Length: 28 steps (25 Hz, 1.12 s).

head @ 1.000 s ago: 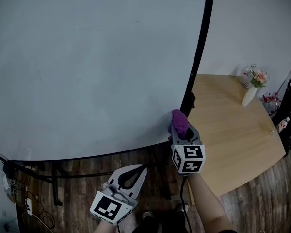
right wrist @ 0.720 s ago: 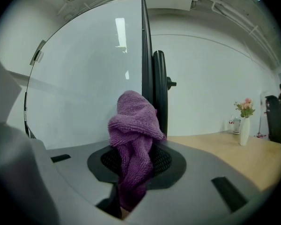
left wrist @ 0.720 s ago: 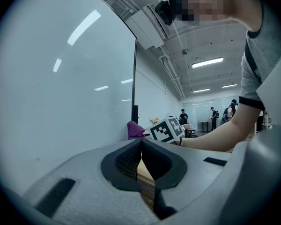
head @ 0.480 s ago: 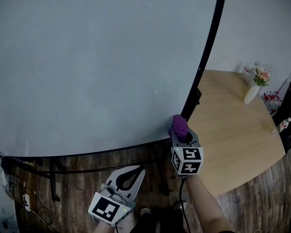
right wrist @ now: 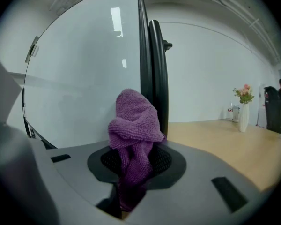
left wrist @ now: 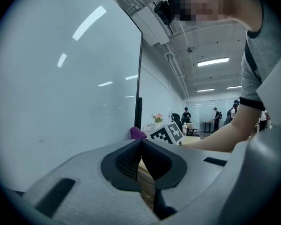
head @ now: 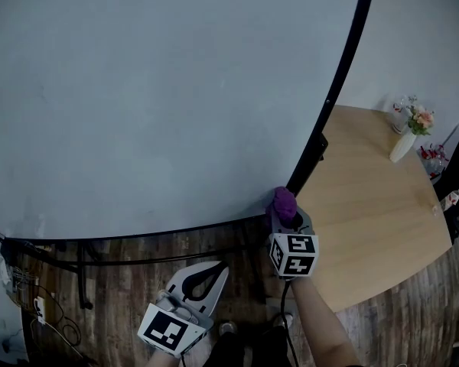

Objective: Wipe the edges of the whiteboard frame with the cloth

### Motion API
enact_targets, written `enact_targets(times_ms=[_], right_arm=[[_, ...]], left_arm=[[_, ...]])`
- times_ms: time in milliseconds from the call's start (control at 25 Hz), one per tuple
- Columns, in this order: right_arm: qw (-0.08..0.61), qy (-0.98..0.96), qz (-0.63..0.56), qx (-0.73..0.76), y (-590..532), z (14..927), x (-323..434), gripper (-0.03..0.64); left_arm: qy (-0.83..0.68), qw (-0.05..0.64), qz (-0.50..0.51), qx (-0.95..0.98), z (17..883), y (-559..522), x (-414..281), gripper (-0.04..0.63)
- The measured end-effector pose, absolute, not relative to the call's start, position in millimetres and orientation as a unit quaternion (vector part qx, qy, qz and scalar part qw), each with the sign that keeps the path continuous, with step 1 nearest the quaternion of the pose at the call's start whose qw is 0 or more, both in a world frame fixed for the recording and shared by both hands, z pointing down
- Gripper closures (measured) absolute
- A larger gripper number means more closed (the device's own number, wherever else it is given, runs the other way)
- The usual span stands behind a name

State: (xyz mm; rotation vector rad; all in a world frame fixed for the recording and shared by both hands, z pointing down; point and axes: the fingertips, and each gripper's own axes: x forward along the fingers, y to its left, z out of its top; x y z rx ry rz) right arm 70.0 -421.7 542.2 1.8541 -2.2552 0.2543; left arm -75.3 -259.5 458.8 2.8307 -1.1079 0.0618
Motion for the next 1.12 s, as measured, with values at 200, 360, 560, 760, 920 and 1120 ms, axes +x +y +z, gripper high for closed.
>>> enact_targets(times_ms=[200, 360, 560, 760, 920, 1120], right_arm=[[0.116, -0.764, 0.099, 0.627, -423.1, 557.5, 71.1, 0.518], [0.116, -0.76, 0.11, 0.63, -424.6, 566.6, 71.7, 0.518], [0.127, -0.756, 0.126, 0.629, -424.5, 581.6, 71.9, 0.518], [0.128, -0.752, 0.138, 0.632, -426.1, 594.8, 72.4, 0.518], [0.135, -0.75, 0.144, 0.632, -426.8, 605.2, 72.4, 0.518], [0.145, -0.746, 0.151, 0.632, -427.0, 618.5, 72.4, 0.518]], left_arm=[[-0.366, 0.054, 0.025, 0.929, 463.3, -259.6, -74.6, 0.578], [-0.368, 0.06, 0.027, 0.928, 467.3, -260.4, -75.2, 0.578], [-0.369, 0.065, 0.029, 0.927, 471.0, -260.8, -77.0, 0.578], [-0.372, 0.068, 0.03, 0.925, 475.2, -264.3, -79.9, 0.578], [-0.376, 0.062, 0.031, 0.924, 481.0, -266.8, -83.7, 0.578], [-0.377, 0.073, 0.035, 0.923, 484.4, -268.6, -85.8, 0.578]])
